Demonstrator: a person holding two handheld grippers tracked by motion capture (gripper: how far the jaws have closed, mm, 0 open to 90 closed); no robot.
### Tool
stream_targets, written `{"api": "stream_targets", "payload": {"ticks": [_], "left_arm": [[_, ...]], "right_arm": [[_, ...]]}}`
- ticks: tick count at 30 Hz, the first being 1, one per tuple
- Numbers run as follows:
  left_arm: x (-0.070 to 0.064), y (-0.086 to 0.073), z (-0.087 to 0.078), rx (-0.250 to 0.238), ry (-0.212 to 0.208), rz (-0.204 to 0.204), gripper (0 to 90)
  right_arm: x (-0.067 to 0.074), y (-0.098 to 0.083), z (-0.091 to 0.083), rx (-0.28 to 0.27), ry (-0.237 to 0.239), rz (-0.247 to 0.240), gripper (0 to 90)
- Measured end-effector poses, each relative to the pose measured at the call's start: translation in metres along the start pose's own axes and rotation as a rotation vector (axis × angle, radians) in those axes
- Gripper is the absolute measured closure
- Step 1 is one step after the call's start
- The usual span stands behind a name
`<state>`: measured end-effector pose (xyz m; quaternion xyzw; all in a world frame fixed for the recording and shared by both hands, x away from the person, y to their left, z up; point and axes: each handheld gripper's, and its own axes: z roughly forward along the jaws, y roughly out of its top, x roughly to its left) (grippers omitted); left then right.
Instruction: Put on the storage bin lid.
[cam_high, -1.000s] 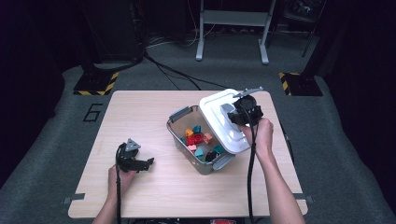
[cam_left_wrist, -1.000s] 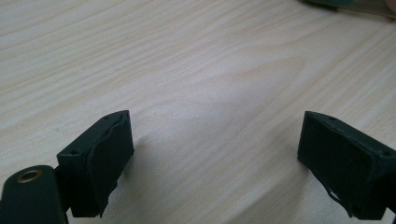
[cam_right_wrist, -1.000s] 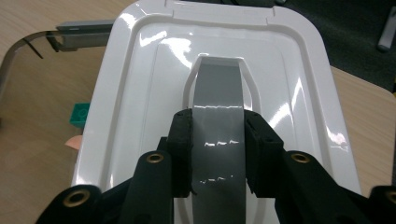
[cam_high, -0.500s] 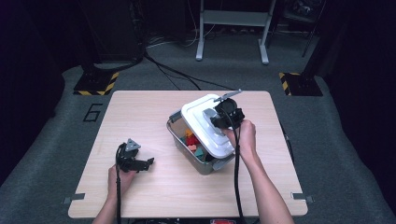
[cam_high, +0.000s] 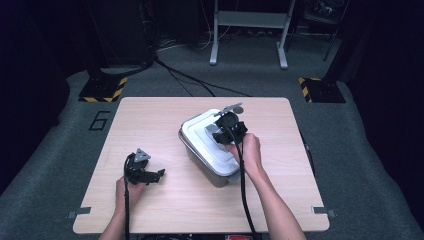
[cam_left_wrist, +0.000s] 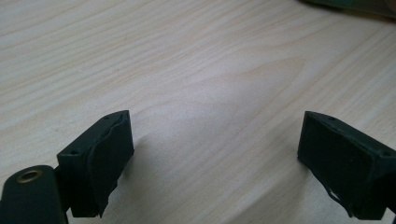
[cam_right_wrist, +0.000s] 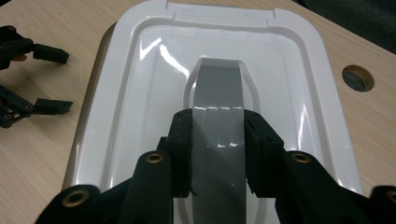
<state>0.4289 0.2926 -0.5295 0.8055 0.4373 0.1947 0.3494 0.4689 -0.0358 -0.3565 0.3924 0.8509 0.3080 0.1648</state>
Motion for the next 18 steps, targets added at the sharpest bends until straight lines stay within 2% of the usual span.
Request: {"api": "stream_targets", "payload": {"ticks": [3,4,8,9,12,16,17,18], "left_arm": [[0.0,0.0,0.0,-0.001,-0.001,-0.003,10.4],[0.0,0.0,0.0,0.0,0.0,0.0,10.4],[0.0,0.0,0.0,0.0,0.0,0.0,10.4],[0.0,0.0,0.0,-0.002,0.0,-0.004,10.4],[0.0,0.0,0.0,0.0,0.0,-0.001,10.4],[0.0,0.0,0.0,-0.001,0.0,-0.003,10.4],[0.0,0.0,0.0,-0.001,-0.001,-0.004,10.4],[0.0,0.0,0.0,0.0,0.0,0.0,10.4]], "right_arm": [[0.004,0.001,0.002,-0.003,-0.004,0.008,67.0],[0.006,0.002,0.002,-0.004,0.0,-0.009,66.9],[0.009,0.002,0.002,0.001,0.005,-0.013,66.9],[0.011,0.002,0.003,0.007,0.005,0.006,66.8],[0.014,-0.001,0.006,0.007,0.005,-0.023,66.9],[0.013,-0.001,0.006,0.01,0.011,-0.031,66.6],[0.014,-0.001,0.006,0.01,0.01,-0.02,65.7],[0.013,-0.001,0.005,0.0,0.01,-0.013,58.0]]}}
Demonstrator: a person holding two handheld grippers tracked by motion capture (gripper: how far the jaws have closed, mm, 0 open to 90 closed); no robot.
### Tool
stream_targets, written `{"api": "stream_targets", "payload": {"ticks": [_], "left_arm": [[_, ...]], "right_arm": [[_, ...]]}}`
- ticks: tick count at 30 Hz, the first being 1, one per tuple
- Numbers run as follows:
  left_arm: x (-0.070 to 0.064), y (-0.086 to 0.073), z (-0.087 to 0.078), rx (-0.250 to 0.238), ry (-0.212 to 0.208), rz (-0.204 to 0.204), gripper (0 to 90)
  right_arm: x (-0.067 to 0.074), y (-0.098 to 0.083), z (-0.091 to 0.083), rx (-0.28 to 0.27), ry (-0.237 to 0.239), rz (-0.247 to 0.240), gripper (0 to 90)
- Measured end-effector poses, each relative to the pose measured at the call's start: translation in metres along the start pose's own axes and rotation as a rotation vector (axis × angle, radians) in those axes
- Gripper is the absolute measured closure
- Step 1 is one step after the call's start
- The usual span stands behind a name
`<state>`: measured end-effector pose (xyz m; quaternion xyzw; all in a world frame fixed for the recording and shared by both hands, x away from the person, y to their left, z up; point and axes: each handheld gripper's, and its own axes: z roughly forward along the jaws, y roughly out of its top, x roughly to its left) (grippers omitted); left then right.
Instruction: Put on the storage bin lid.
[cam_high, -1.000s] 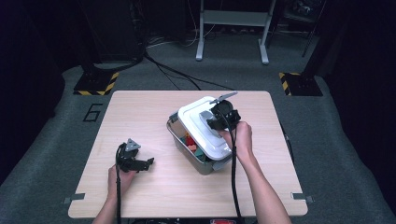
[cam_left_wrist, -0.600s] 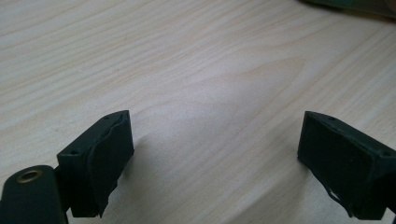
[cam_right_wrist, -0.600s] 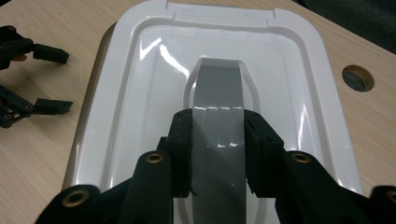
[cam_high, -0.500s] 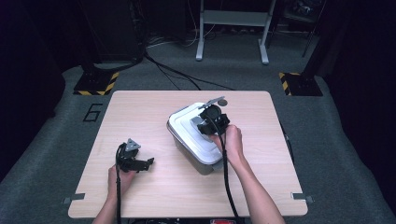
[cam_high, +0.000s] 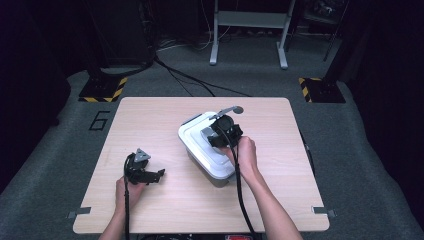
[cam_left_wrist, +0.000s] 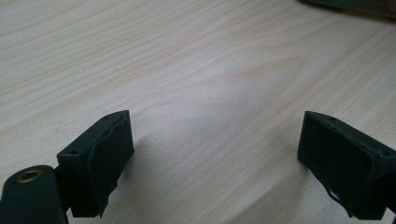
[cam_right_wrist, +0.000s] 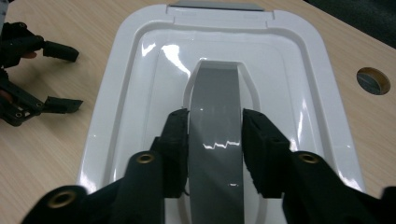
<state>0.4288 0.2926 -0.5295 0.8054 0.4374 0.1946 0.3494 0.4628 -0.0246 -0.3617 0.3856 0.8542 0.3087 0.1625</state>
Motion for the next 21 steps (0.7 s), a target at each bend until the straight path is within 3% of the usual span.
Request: {"api": "stream_targets", "payload": {"ticks": [1,2,3,4,5,6,7,8,12,16,21], "left_arm": [[0.0,0.0,0.0,0.0,0.0,0.0,10.4],[0.0,0.0,0.0,0.0,0.0,0.0,10.4],[0.0,0.0,0.0,0.0,0.0,0.0,10.4],[0.0,0.0,0.0,0.0,0.0,0.0,10.4],[0.0,0.0,0.0,0.0,0.0,0.0,10.4],[0.0,0.0,0.0,0.0,0.0,0.0,10.4],[0.0,0.0,0.0,0.0,0.0,0.0,10.4],[0.0,0.0,0.0,-0.001,0.0,-0.003,10.4],[0.0,0.0,0.0,0.0,0.0,-0.001,10.4],[0.0,0.0,0.0,0.0,0.0,0.0,10.4],[0.0,0.0,0.0,-0.002,0.0,-0.003,10.4]], "right_arm": [[0.0,0.0,0.0,0.0,0.0,0.0,58.0],[-0.002,0.0,-0.003,-0.014,0.008,0.021,48.5],[-0.002,0.0,-0.003,-0.014,0.008,0.021,48.5],[-0.005,-0.001,-0.007,-0.04,0.008,0.042,37.3],[-0.005,-0.001,-0.007,-0.04,0.008,0.042,37.3],[-0.011,-0.003,-0.014,-0.067,-0.001,0.049,27.4],[-0.011,-0.003,-0.014,-0.067,-0.001,0.049,27.4],[-0.017,-0.006,-0.022,-0.106,-0.013,0.073,17.6],[-0.031,-0.014,-0.033,-0.143,-0.033,0.107,12.8],[-0.059,-0.036,-0.053,-0.188,-0.055,0.174,3.4],[-0.079,-0.058,-0.064,-0.199,-0.099,0.204,1.3]]}}
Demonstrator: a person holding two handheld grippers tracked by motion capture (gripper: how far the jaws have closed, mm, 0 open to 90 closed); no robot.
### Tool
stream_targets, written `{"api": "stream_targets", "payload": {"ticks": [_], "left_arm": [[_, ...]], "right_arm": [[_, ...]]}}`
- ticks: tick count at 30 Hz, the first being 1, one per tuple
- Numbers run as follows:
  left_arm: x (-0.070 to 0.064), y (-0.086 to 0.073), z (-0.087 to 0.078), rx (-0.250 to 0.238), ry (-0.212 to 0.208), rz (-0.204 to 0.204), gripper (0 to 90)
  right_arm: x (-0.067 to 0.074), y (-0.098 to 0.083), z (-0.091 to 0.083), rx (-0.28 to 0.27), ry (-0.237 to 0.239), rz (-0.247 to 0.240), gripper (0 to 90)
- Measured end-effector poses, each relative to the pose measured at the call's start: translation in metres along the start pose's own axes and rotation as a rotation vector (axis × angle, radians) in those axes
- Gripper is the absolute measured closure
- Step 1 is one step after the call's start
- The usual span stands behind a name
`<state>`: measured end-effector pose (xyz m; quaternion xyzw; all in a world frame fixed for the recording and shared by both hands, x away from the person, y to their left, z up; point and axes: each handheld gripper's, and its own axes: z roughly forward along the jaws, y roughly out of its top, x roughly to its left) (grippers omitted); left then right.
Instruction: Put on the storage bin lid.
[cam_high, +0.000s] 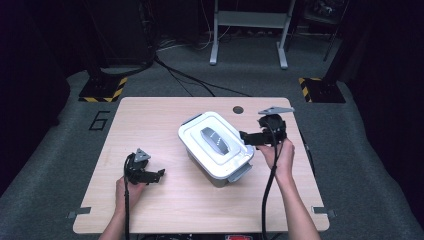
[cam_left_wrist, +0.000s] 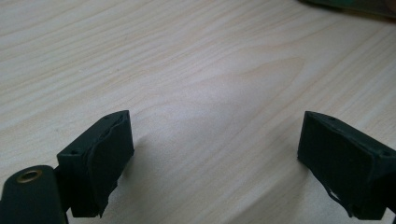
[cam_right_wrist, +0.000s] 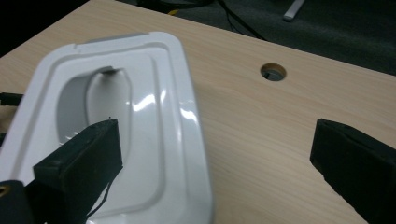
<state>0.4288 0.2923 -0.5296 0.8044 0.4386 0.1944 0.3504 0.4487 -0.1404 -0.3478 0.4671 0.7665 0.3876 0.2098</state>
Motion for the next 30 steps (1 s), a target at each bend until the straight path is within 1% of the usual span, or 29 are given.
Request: {"api": "stream_targets", "payload": {"ticks": [2,4,6,7,8,10,12,13,14,15,16,17,18,19,20,21,22,23,24,25,26,27,28,29,30], "left_arm": [[0.0,0.0,0.0,0.001,0.0,0.003,10.4],[0.0,0.0,0.0,0.001,0.0,0.003,10.4],[0.0,0.0,0.0,0.002,0.0,0.003,10.4],[0.0,0.0,0.0,0.0,-0.001,0.0,10.4],[0.0,0.0,0.0,0.0,-0.001,0.0,10.4],[0.0,0.0,0.0,0.0,0.0,0.001,10.4],[0.0,0.0,0.0,0.0,-0.001,0.001,10.4],[0.0,0.0,0.0,0.0,-0.001,0.001,10.4],[0.0,0.0,0.0,0.0,-0.001,0.001,10.4],[0.0,0.0,0.0,0.001,-0.001,0.001,10.4],[0.0,0.0,0.0,0.0,-0.001,0.001,10.4],[0.0,0.0,0.0,0.0,-0.001,0.001,10.4],[0.0,0.0,0.0,0.0,0.0,0.001,10.4],[0.0,0.0,0.0,0.0,-0.001,0.001,10.5],[0.0,0.0,0.0,0.0,0.0,0.001,10.5],[0.0,0.0,0.0,0.001,0.0,0.005,10.5],[0.0,0.0,0.0,0.0,-0.001,0.001,10.6],[0.0,0.0,0.0,0.0,-0.001,0.001,10.6],[0.0,0.0,0.0,0.0,-0.001,0.002,10.6],[0.0,0.0,0.0,-0.001,-0.001,0.001,10.6],[0.0,0.0,0.0,-0.001,-0.001,0.001,10.6],[-0.001,0.0,0.001,-0.01,0.004,0.0,10.6],[-0.001,0.0,0.001,-0.01,0.004,0.0,10.7],[0.0,0.0,0.0,0.002,-0.001,0.008,10.7],[0.0,0.0,0.0,0.001,-0.001,0.008,10.8]], "right_arm": [[-0.013,-0.01,-0.005,-0.001,-0.021,0.017,0.6],[-0.022,-0.019,-0.008,-0.001,-0.039,0.033,0.1],[-0.031,-0.031,-0.009,0.011,-0.056,0.05,0.1],[-0.04,-0.043,-0.009,0.022,-0.072,0.061,0.1],[-0.04,-0.043,-0.009,0.022,-0.072,0.061,0.1],[-0.047,-0.055,-0.007,0.032,-0.08,0.072,0.1],[-0.053,-0.068,-0.005,0.043,-0.1,0.089,0.1],[-0.059,-0.08,-0.002,0.053,-0.112,0.106,0.1],[-0.059,-0.08,-0.002,0.053,-0.112,0.106,0.1],[-0.061,-0.085,0.0,0.059,-0.116,0.109,0.2],[-0.064,-0.096,0.004,0.068,-0.122,0.13,0.2],[-0.066,-0.103,0.007,0.079,-0.122,0.137,0.2],[-0.067,-0.108,0.009,0.092,-0.123,0.138,0.2],[-0.067,-0.12,0.015,0.121,-0.139,0.128,0.3],[-0.067,-0.12,0.015,0.121,-0.139,0.128,0.3],[-0.067,-0.125,0.018,0.13,-0.147,0.122,0.4],[-0.067,-0.138,0.025,0.156,-0.156,0.116,0.4],[-0.066,-0.144,0.027,0.175,-0.154,0.124,0.4],[-0.066,-0.148,0.029,0.182,-0.156,0.127,0.4],[-0.066,-0.16,0.035,0.186,-0.15,0.13,0.5],[-0.066,-0.16,0.035,0.186,-0.15,0.13,0.5],[-0.066,-0.169,0.04,0.197,-0.145,0.137,1.2],[-0.066,-0.169,0.04,0.197,-0.145,0.137,1.2],[-0.067,-0.172,0.042,0.2,-0.143,0.13,1.2],[-0.067,-0.176,0.045,0.207,-0.147,0.129,1.2]]}}
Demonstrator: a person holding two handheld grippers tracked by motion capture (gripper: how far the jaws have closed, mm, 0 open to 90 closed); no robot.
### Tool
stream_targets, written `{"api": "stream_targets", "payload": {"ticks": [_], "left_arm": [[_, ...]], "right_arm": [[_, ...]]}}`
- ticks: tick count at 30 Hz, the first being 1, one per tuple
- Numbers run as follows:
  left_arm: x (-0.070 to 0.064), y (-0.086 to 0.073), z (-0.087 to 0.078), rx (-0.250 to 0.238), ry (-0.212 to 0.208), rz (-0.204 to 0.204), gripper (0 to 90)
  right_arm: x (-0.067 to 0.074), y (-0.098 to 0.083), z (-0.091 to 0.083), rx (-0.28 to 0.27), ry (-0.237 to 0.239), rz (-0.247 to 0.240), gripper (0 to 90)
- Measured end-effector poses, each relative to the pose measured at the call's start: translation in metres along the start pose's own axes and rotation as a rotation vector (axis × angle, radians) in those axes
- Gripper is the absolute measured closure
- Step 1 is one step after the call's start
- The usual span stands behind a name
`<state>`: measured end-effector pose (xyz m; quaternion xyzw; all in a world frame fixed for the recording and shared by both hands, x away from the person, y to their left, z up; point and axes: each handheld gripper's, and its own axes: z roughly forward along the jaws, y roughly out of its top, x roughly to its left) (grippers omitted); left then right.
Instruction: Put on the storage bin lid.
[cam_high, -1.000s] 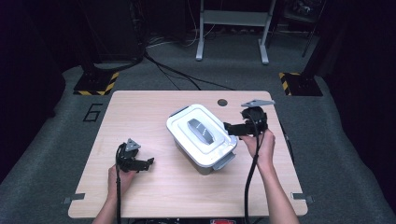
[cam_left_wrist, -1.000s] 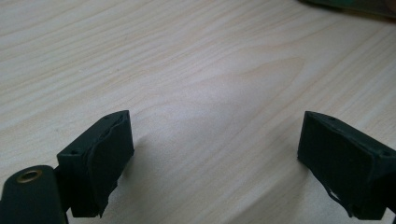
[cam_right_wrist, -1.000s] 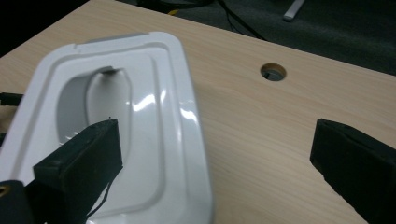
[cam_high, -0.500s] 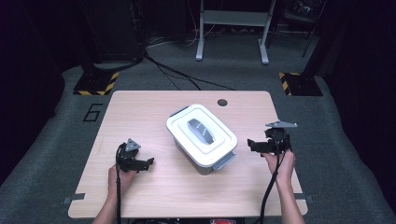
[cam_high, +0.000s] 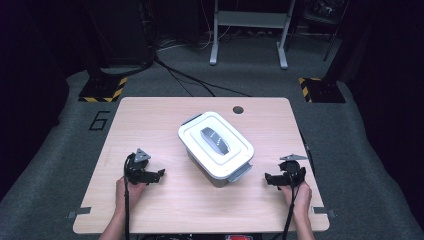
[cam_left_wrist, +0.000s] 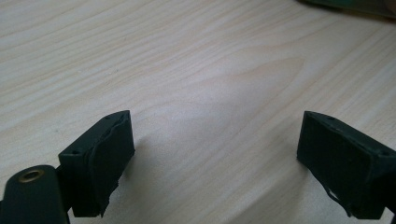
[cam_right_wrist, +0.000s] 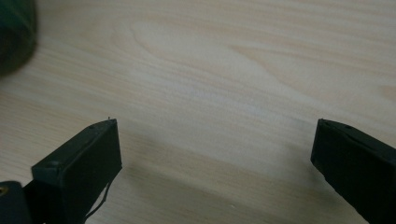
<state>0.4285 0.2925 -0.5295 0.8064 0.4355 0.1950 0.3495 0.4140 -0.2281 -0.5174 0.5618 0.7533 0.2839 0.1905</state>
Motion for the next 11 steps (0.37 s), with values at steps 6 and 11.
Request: {"api": "stream_targets", "payload": {"ticks": [6,11], "left_arm": [[0.0,0.0,0.0,0.0,0.0,0.001,10.8],[0.0,0.0,0.001,-0.009,0.004,-0.003,11.1]], "right_arm": [[-0.001,-0.01,0.006,-0.09,-0.022,-0.015,0.0],[-0.001,-0.013,0.006,-0.104,-0.022,-0.022,0.0]]}}
